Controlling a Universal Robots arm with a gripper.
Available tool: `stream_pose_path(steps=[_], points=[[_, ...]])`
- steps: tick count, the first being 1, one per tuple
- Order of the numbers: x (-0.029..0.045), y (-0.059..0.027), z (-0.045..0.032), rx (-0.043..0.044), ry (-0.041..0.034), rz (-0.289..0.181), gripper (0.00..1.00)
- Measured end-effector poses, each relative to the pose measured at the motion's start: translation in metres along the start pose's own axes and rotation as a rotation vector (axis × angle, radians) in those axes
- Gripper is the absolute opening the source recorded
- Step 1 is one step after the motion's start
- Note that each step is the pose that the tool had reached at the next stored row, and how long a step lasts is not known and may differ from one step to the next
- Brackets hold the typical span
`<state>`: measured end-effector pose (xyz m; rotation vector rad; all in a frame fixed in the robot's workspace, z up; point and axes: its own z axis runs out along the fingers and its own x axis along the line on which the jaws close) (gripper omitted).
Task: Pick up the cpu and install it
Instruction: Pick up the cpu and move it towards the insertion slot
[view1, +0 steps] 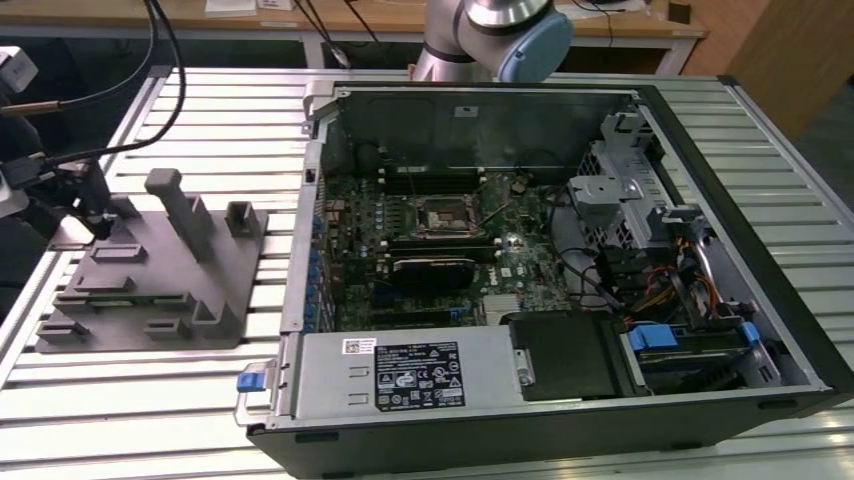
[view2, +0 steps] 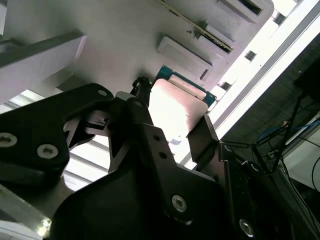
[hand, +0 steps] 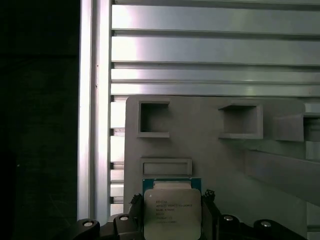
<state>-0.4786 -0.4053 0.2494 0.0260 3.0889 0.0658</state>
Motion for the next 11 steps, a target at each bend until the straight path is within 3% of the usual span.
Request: stream_pose_path(steps=[4,11], points=[[-0.0005,0.0004,-0.0087,0.0000,-0.0007,0.000,0.55],[-0.0017,0.0014,-0.0330,0.0000,-0.0027,0.000,0.55]])
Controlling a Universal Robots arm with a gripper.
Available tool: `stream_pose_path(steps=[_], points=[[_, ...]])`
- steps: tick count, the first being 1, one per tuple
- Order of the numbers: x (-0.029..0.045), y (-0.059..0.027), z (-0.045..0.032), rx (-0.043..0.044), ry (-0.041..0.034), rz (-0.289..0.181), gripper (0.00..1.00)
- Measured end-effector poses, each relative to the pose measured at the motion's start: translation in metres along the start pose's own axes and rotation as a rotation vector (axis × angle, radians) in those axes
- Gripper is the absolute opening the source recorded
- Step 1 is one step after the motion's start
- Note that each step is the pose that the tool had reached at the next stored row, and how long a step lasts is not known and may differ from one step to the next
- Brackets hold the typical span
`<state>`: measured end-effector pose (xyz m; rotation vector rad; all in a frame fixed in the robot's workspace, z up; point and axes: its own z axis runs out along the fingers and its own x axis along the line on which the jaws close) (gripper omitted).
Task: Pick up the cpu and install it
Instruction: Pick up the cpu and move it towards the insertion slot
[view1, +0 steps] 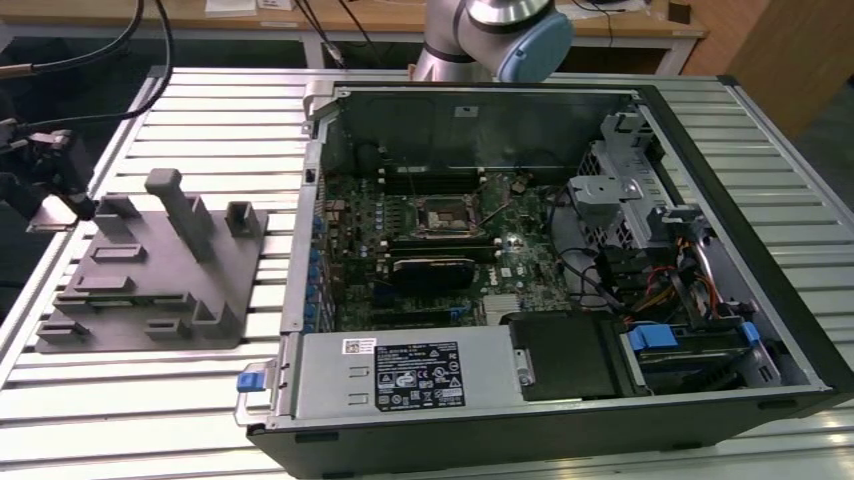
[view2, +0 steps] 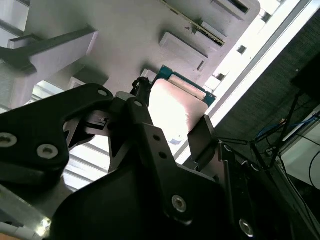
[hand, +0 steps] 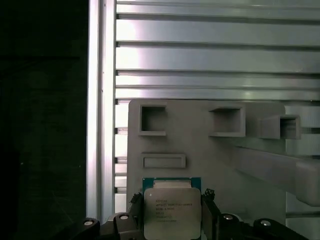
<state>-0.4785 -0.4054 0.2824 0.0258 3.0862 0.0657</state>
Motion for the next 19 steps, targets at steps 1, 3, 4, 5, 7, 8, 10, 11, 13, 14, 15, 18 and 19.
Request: stream_pose_path(steps=[1,3,4,5,7,8,10,11,13,14,15,18,19], points=[[-0.0001,0.0001,-0.0022,0.0000,0.0000,0.000,0.55],[-0.0003,0.0003,-0.0065,0.0000,-0.0002,0.000,0.55],[-0.0005,0.0004,-0.0087,0.0000,-0.0002,0.000,0.55],[-0.0006,0.0005,-0.0109,0.0000,-0.0003,0.000,0.55],[-0.0008,0.0007,-0.0153,0.0000,-0.0006,0.000,0.55],[-0.0009,0.0008,-0.0173,0.0000,-0.0008,0.000,0.55],[-0.0011,0.0010,-0.0210,0.0000,-0.0012,0.000,0.55],[-0.0012,0.0011,-0.0228,0.0000,-0.0013,0.000,0.55],[-0.0015,0.0013,-0.0268,-0.0001,-0.0016,0.000,0.55],[-0.0016,0.0014,-0.0288,0.0000,-0.0017,0.000,0.55],[-0.0017,0.0014,-0.0307,0.0000,-0.0018,0.000,0.55],[-0.0020,0.0017,-0.0363,0.0000,-0.0024,0.000,0.55],[-0.0021,0.0018,-0.0383,0.0000,-0.0025,0.000,0.55]])
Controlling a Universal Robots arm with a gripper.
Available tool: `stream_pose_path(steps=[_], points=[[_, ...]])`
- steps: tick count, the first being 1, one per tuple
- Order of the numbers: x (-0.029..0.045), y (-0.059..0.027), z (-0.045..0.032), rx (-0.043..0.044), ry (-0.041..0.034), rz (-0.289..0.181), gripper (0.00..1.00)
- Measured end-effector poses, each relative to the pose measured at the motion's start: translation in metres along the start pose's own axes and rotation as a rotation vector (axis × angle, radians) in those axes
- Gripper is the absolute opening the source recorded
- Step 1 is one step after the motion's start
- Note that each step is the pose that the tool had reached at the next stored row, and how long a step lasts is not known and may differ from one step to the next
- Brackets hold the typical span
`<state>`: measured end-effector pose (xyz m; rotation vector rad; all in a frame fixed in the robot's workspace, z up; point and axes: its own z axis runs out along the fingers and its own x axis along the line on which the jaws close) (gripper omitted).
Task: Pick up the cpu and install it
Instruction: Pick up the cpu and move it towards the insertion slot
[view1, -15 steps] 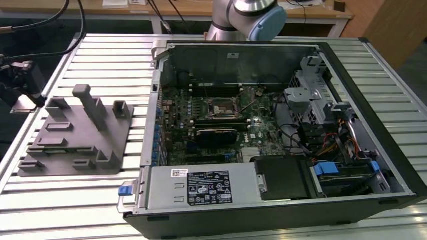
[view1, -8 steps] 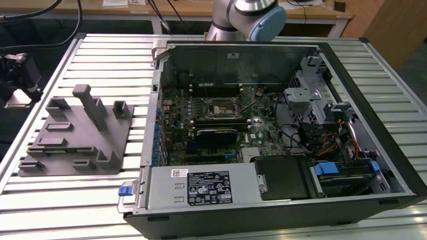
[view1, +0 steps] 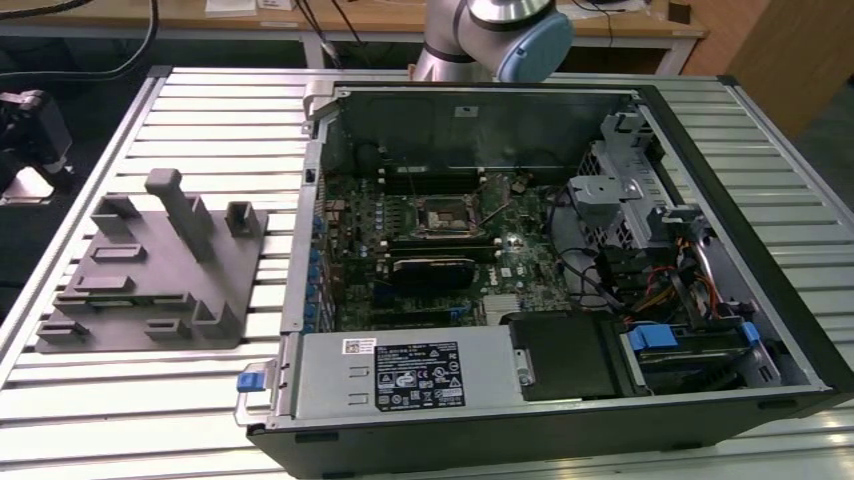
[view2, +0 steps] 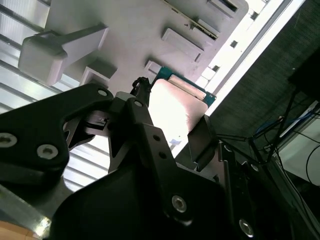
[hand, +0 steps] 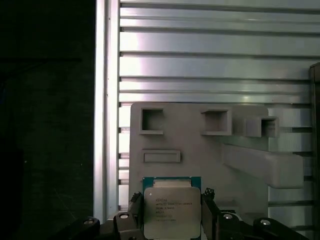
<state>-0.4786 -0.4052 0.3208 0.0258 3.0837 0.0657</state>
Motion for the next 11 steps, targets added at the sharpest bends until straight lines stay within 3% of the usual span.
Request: stream_pose_path(steps=[11], points=[[-0.0012,0.0012,-0.0206,0.0000,-0.0023,0.000,0.55]])
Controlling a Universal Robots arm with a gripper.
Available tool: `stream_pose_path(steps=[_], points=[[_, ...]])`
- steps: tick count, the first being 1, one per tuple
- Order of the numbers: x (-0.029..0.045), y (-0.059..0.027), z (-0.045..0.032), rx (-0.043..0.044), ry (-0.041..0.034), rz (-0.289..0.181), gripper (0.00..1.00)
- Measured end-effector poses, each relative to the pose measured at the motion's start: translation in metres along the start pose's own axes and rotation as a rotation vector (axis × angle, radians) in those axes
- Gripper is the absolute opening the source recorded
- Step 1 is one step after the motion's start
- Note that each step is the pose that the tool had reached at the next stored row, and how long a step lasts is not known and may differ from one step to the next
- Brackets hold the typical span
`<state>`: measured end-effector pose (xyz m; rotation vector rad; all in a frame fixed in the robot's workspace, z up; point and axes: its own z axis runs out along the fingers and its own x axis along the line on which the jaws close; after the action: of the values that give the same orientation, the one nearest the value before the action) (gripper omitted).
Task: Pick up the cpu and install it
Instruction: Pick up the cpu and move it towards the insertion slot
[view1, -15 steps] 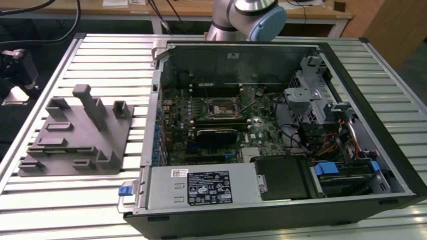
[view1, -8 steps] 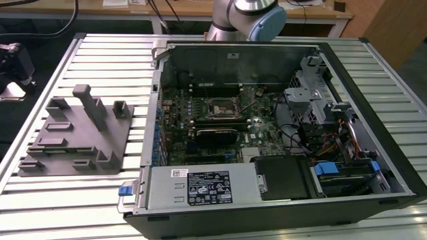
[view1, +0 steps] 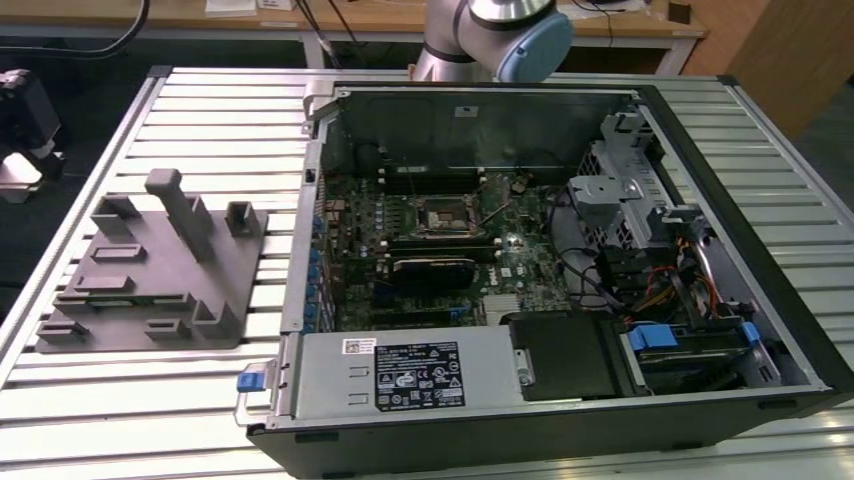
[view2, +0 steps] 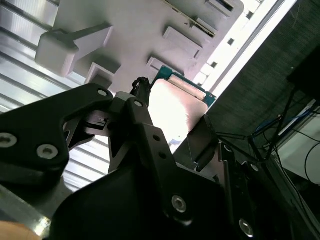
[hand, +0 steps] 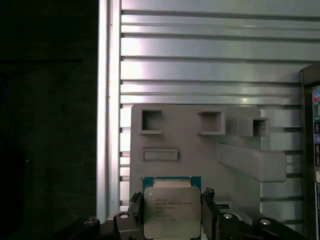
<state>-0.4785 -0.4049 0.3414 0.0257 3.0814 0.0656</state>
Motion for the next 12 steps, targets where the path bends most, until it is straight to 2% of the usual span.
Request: stream_pose_path(steps=[12], points=[[-0.0013,0.0014,-0.0230,-0.0001,-0.0021,0.000,0.55]])
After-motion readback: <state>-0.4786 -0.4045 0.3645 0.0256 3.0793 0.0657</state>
